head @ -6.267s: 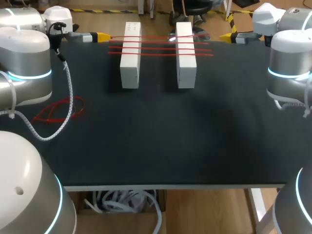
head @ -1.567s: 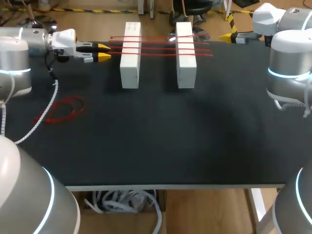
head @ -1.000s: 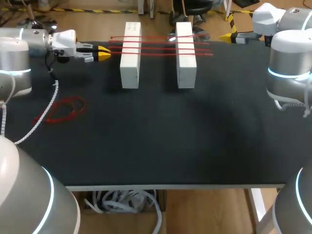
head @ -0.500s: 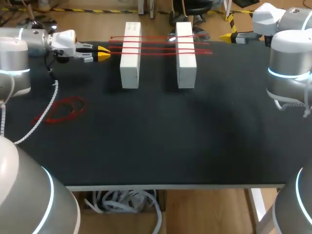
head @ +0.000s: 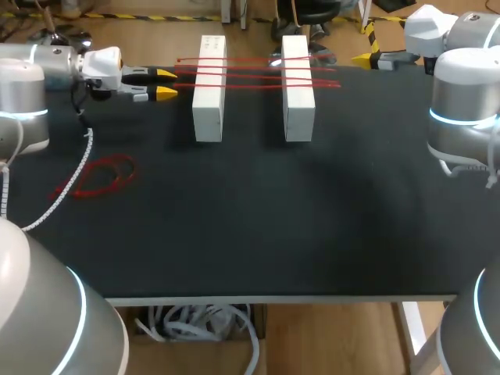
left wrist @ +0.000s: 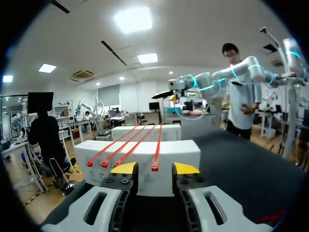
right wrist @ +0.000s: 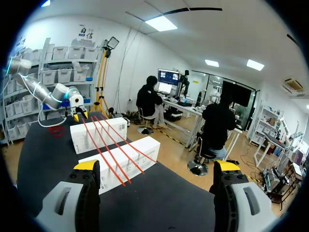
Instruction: Grab the tape and strap the tape.
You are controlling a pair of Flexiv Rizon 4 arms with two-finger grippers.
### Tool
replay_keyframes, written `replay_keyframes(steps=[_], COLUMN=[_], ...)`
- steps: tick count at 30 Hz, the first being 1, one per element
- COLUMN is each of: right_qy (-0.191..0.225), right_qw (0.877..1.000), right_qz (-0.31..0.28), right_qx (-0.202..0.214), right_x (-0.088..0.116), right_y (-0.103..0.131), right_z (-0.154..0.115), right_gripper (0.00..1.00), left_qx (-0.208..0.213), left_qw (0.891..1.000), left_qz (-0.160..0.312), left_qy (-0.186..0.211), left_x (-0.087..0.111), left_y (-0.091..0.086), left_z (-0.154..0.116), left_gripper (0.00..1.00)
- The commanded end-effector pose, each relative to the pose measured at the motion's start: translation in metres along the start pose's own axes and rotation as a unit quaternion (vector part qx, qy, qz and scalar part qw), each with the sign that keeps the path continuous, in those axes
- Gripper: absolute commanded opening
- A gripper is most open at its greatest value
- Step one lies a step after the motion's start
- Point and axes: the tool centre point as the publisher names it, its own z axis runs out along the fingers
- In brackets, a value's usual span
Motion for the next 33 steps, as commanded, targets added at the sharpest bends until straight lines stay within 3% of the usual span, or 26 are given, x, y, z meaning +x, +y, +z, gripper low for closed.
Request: replay_keyframes(steps=[1, 12, 14, 15, 33], right_qy=[0.001, 0.001, 0.001, 0.001, 0.001], right_qw=[1.000, 1.000, 1.000, 1.000, 1.000], right_qz=[0.000, 0.000, 0.000, 0.000, 0.000], right_qx=[0.000, 0.000, 0.000, 0.000, 0.000], right_x=[-0.001, -0.001, -0.001, -0.001, -0.001], right_y=[0.000, 0.000, 0.000, 0.000, 0.000], right_z=[0.000, 0.000, 0.000, 0.000, 0.000], right_gripper=[1.00, 1.00, 1.00, 1.00, 1.00], left_qx=[0.001, 0.002, 0.002, 0.002, 0.019], left_qw=[1.000, 1.000, 1.000, 1.000, 1.000], left_qz=[0.001, 0.002, 0.001, 0.001, 0.007], left_qy=[0.002, 0.002, 0.003, 0.003, 0.023], left_x=[0.000, -0.001, -0.001, -0.001, 0.010], left_y=[-0.001, -0.001, 0.000, 0.000, -0.014], left_z=[0.000, 0.001, 0.002, 0.002, 0.000], left_gripper=[0.17, 0.16, 0.11, 0.00, 0.00])
